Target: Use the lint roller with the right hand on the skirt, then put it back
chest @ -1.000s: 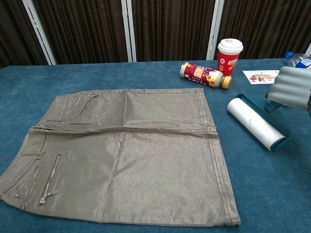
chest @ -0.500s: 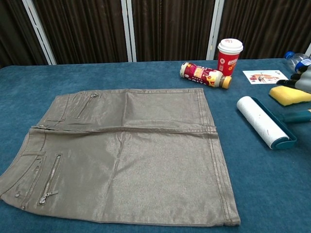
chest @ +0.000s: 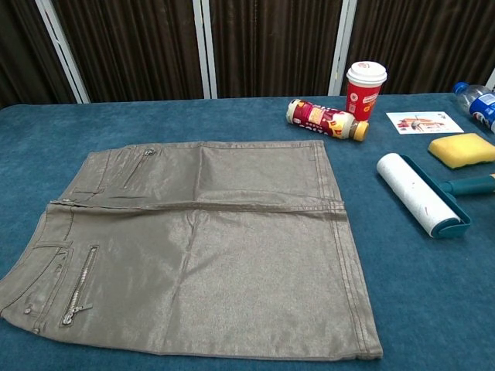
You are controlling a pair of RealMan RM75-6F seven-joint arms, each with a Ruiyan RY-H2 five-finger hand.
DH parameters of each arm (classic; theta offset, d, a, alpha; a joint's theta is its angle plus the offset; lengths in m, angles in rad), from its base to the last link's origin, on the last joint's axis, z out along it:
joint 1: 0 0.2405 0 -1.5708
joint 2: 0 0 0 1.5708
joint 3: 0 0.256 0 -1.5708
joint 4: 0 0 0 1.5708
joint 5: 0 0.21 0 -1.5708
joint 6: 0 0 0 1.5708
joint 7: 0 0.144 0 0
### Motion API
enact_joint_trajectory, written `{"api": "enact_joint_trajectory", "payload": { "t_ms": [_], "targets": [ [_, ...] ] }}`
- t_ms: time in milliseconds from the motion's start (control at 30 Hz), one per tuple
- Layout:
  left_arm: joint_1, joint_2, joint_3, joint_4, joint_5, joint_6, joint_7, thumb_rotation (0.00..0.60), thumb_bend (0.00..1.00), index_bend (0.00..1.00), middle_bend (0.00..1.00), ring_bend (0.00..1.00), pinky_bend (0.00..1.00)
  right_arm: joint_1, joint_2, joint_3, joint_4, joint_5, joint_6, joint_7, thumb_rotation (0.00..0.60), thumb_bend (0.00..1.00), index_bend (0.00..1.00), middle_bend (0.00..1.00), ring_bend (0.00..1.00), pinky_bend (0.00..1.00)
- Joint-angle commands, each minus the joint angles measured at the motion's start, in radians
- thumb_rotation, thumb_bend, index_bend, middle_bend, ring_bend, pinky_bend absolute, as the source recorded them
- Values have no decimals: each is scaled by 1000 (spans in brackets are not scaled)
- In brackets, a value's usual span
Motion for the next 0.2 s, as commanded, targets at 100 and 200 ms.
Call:
{"api": "enact_joint_trajectory", "payload": {
  "t_ms": [100, 200],
  "targets": [
    [13, 15, 8, -7, 0, 1, -12, 600, 0, 0, 0, 0, 0, -159, 48, -42, -70, -163, 208, 187, 600, 0, 0, 0, 0, 0],
    [13, 25, 10, -18, -4, -7, -11, 600, 0, 0, 0, 0, 0, -179, 41, -44, -70, -191, 245, 185, 600, 0, 0, 0, 0, 0]
  ]
}}
